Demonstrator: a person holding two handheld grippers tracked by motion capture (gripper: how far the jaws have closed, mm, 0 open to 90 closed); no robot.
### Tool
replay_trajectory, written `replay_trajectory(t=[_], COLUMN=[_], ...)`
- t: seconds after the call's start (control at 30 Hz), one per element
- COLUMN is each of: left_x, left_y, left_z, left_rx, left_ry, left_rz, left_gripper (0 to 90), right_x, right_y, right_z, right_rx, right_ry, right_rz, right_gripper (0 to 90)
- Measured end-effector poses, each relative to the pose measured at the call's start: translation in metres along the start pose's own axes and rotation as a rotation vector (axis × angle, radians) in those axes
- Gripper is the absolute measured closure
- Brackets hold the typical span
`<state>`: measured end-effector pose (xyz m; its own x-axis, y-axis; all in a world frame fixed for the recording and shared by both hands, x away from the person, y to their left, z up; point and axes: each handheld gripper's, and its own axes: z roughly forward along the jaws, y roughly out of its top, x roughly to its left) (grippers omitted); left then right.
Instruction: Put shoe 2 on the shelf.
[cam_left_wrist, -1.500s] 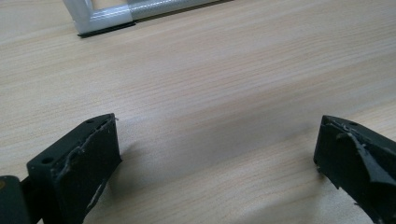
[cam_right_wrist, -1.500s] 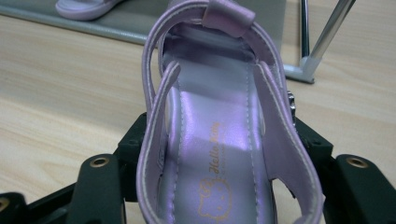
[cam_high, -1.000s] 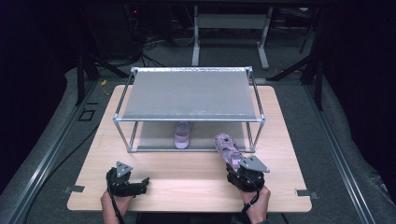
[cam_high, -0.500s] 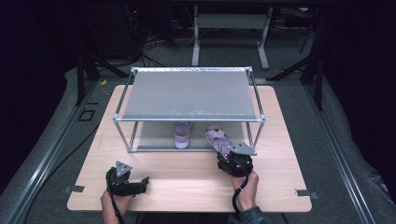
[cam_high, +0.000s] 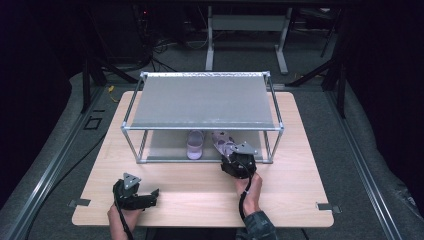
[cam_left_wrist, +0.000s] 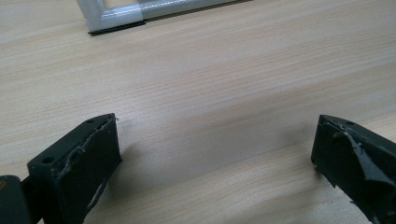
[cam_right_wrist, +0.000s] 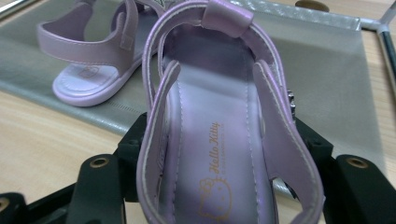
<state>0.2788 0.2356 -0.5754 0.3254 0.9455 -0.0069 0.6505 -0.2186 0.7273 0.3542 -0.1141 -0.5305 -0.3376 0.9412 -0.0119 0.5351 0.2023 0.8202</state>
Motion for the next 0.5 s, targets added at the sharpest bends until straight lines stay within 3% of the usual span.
replay_trajectory(t=[0.37,0.5], left_x=[0.000,0.000], left_y=[-0.001,-0.001], left_z=[0.000,0.000], left_rx=[-0.002,-0.003], left_ry=[0.005,0.007], left_rz=[-0.006,-0.008], left_gripper=[1.1,1.2], right_x=[0.012,0.015], right_y=[0.006,0.006], right_z=[0.031,0.039], right_rx=[0.020,0.033], right_ry=[-0.030,-0.063], right_rz=[0.027,0.030], right_gripper=[37.5,37.5])
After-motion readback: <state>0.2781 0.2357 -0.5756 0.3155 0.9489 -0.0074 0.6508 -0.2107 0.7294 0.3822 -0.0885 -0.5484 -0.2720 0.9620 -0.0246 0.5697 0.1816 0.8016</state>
